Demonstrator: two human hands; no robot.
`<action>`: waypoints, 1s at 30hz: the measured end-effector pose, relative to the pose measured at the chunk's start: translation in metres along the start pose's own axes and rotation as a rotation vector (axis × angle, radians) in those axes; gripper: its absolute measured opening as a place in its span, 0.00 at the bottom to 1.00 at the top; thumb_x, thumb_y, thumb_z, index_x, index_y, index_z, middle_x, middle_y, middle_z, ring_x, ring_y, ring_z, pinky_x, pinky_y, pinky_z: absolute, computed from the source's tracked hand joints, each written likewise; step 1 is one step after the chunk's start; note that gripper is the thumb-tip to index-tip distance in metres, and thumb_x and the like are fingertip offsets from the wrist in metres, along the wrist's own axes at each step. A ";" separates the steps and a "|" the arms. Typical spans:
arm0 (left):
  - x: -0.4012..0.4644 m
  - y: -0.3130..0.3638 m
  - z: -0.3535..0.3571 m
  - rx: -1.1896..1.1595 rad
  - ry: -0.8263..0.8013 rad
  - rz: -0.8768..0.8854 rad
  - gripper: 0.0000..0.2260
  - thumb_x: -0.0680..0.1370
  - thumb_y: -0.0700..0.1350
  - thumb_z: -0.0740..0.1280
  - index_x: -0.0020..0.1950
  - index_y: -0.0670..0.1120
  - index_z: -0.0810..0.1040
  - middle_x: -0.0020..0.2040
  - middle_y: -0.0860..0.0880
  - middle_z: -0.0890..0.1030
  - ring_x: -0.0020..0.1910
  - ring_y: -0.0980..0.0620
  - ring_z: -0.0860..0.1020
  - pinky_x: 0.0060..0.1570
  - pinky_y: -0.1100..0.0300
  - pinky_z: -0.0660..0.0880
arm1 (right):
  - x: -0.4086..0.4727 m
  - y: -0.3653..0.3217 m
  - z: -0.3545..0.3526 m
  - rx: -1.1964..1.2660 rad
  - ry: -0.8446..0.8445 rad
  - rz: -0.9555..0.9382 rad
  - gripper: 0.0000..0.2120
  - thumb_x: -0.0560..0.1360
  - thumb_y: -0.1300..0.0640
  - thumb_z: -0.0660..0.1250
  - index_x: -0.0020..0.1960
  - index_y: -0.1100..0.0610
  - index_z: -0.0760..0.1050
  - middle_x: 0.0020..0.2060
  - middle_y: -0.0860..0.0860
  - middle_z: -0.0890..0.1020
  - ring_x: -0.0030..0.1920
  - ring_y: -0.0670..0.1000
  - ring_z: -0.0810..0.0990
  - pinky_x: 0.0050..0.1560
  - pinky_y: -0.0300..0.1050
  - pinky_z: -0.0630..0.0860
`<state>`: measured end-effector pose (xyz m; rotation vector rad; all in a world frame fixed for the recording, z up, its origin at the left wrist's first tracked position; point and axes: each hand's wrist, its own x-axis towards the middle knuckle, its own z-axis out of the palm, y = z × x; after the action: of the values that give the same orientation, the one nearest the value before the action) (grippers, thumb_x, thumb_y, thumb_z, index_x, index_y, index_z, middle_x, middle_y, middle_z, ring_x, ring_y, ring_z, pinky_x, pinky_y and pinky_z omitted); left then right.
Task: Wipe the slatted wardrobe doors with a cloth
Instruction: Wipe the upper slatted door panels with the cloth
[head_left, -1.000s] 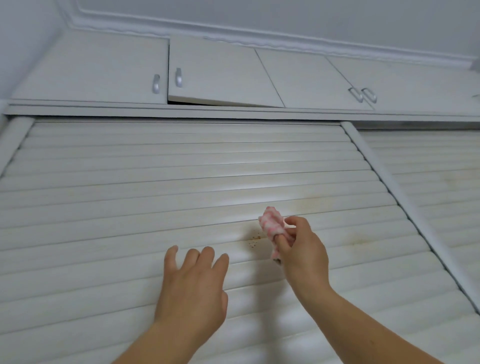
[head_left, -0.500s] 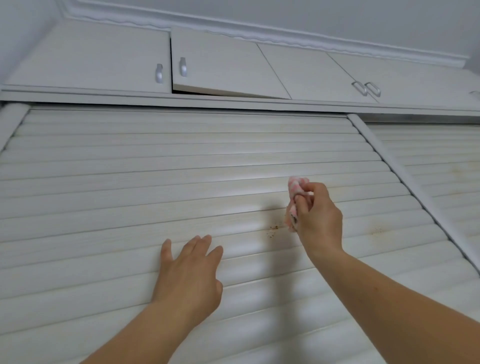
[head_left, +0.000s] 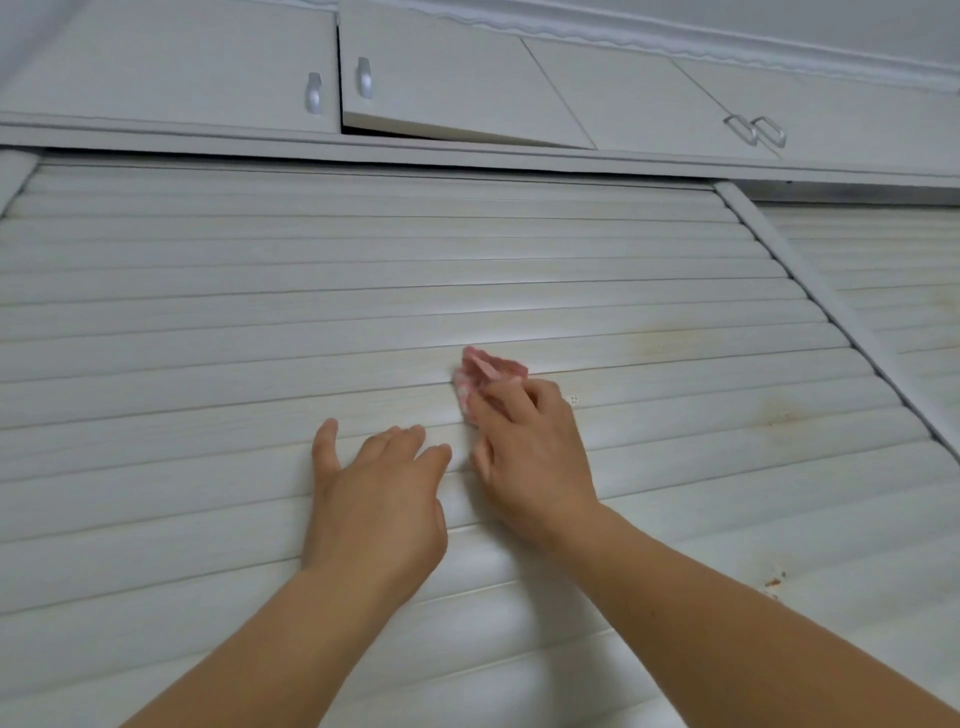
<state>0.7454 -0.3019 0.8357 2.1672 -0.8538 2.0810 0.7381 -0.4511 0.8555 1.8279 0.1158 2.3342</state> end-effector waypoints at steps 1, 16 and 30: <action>0.001 0.001 0.003 -0.003 0.052 -0.003 0.19 0.70 0.42 0.56 0.56 0.52 0.78 0.57 0.50 0.79 0.55 0.50 0.78 0.64 0.40 0.50 | -0.004 0.004 -0.002 -0.085 -0.030 -0.015 0.22 0.70 0.52 0.54 0.58 0.52 0.80 0.51 0.48 0.80 0.53 0.57 0.73 0.55 0.53 0.68; 0.013 0.026 0.025 0.085 0.216 -0.159 0.25 0.69 0.45 0.49 0.58 0.42 0.78 0.42 0.44 0.79 0.39 0.41 0.78 0.55 0.43 0.59 | -0.026 0.110 -0.037 -0.340 -0.105 0.226 0.16 0.69 0.66 0.68 0.53 0.53 0.80 0.55 0.54 0.79 0.50 0.62 0.76 0.44 0.52 0.68; 0.014 0.029 0.024 0.200 0.214 -0.138 0.26 0.68 0.46 0.51 0.62 0.43 0.76 0.39 0.45 0.78 0.34 0.43 0.76 0.50 0.46 0.59 | -0.020 0.090 -0.027 -0.247 -0.053 0.066 0.18 0.60 0.59 0.77 0.48 0.49 0.82 0.44 0.53 0.80 0.41 0.59 0.77 0.37 0.49 0.71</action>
<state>0.7552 -0.3408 0.8359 1.9712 -0.4819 2.3589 0.7086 -0.5418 0.8454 1.7927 -0.2333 2.2239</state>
